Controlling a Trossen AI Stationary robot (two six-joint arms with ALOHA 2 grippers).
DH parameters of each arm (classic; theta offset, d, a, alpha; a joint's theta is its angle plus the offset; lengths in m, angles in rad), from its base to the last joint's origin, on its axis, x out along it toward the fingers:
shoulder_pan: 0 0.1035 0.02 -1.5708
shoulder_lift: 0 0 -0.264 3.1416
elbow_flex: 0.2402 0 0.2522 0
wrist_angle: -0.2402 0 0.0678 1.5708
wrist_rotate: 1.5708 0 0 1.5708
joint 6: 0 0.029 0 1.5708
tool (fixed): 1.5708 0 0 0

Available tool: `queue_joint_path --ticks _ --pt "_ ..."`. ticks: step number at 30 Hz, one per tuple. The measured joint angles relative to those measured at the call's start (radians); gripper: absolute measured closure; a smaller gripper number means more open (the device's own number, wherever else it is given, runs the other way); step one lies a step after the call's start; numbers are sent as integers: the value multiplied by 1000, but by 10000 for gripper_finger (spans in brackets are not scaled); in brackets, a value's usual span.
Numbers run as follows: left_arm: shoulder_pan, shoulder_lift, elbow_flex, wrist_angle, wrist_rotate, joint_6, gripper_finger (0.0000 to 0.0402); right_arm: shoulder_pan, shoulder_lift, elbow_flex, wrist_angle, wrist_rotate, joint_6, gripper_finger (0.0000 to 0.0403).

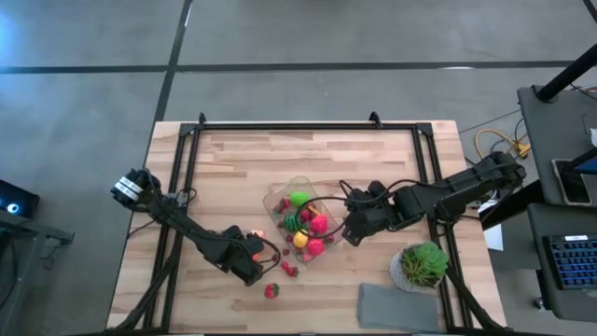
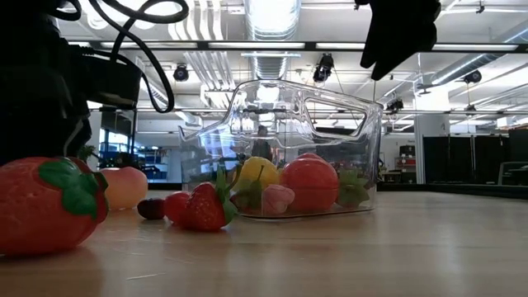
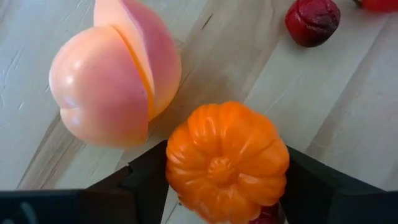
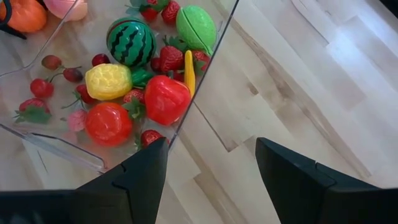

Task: Pick and placing Produce into tupperware
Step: Put the orange pumpkin into the transparent bin

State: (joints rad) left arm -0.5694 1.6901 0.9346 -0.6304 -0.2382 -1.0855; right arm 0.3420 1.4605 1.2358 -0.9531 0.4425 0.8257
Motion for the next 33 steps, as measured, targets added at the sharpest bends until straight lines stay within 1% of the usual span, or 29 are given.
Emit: queue_joint_path --ticks 4,7,11,14,17,20,23,26,29,31,33 --pt "1 -19 -2 -16 0 2 179 0 0 0 0 3 -13 165" --pt "6 -79 6 -42 1 36 169 0 0 0 -1 3 -15 165" --pt "27 -221 38 -112 -13 114 167 0 0 0 -3 3 -24 165" --pt "53 -352 55 -105 -104 171 171 0 0 0 -5 3 -26 165" --pt "114 -462 54 -43 -192 252 171 0 0 0 -7 3 -26 165" --pt "219 -517 42 73 -181 360 171 0 0 0 -7 3 -23 165" --pt "327 -521 21 226 -122 442 171 0 0 0 -7 20 -10 165" --pt "407 -480 18 365 -110 498 170 0 -14 0 -10 90 53 165" --pt "458 -438 19 438 -110 569 170 0 -52 2 -21 165 115 165" --pt "481 -413 23 436 -111 564 170 0 -80 2 -20 199 134 165" --pt "497 -382 25 431 -106 526 170 0 -106 2 -20 229 143 165"
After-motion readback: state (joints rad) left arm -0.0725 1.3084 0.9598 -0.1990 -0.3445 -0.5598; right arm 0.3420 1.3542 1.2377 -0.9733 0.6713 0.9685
